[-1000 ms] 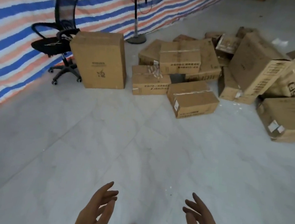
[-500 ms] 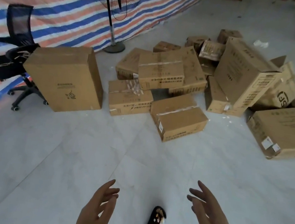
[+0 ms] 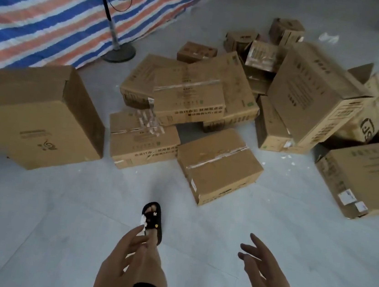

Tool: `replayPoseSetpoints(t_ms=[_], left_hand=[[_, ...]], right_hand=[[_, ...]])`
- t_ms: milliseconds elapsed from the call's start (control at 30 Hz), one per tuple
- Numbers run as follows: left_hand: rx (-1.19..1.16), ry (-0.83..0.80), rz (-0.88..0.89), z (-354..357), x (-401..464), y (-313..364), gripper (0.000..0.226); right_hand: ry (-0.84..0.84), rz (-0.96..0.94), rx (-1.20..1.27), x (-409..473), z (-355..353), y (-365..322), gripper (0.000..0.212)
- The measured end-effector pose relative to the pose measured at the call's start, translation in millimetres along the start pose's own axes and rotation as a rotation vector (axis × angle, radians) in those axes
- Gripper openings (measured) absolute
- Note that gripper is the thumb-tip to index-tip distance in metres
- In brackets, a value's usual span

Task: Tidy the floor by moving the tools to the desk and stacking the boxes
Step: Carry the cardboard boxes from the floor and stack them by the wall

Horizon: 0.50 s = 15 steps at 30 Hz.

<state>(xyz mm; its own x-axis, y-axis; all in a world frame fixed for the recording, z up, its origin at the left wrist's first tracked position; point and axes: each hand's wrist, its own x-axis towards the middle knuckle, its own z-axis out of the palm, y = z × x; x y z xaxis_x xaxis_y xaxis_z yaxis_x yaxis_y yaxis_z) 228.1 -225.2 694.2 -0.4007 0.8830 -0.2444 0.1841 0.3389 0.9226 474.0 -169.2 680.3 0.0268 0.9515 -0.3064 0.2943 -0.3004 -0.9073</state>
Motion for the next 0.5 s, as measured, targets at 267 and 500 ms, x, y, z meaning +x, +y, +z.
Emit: replayPoseSetpoints(t_ms=[267, 500], left_hand=[[0.109, -0.212, 0.049, -21.8, 261.6, 50.5, 0.034], [0.322, -0.484, -0.022, 0.7, 425.8, 61.5, 0.027]], right_hand=[[0.2, 0.099, 0.097, 179.0, 98.7, -51.9, 0.039], [0.272, 0.3, 0.097, 285.2, 138.5, -63.5, 0.038]])
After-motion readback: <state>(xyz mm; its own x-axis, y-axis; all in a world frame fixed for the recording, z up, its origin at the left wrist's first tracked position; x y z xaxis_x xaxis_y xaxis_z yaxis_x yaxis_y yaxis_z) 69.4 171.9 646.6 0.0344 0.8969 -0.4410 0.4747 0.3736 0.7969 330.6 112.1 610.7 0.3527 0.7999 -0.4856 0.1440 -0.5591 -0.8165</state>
